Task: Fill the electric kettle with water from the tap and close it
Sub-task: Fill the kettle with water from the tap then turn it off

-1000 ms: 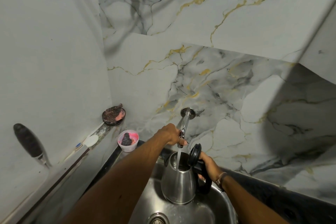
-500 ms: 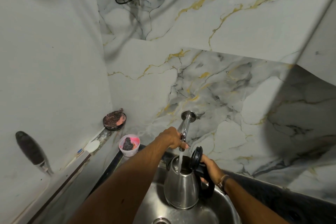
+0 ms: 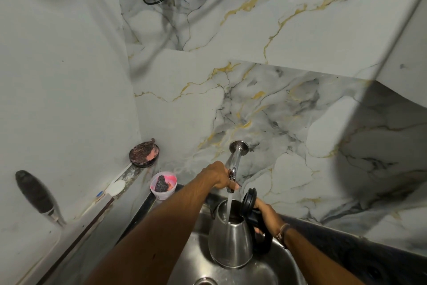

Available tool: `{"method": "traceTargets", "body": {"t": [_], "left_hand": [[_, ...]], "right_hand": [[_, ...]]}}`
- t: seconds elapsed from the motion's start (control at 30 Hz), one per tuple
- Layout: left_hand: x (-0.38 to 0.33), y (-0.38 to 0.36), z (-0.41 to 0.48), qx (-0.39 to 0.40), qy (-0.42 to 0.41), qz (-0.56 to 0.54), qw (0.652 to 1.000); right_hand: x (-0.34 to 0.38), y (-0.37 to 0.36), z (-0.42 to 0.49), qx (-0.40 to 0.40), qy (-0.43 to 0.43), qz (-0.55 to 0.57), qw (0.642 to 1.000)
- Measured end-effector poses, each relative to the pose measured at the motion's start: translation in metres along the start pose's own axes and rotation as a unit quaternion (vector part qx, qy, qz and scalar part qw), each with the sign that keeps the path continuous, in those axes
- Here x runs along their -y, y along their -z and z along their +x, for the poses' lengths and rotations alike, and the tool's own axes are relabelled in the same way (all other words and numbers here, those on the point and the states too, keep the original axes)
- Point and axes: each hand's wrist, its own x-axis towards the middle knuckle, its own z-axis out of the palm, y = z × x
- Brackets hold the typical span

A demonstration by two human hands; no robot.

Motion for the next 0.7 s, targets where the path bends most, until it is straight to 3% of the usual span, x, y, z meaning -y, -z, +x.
{"method": "traceTargets", "body": {"t": [0.7], "left_hand": [[0.000,-0.002,0.001,-0.005,0.008,0.000,1.000]], "right_hand": [[0.015,-0.006,-0.016,-0.006,-0.002,0.001,1.000]]}}
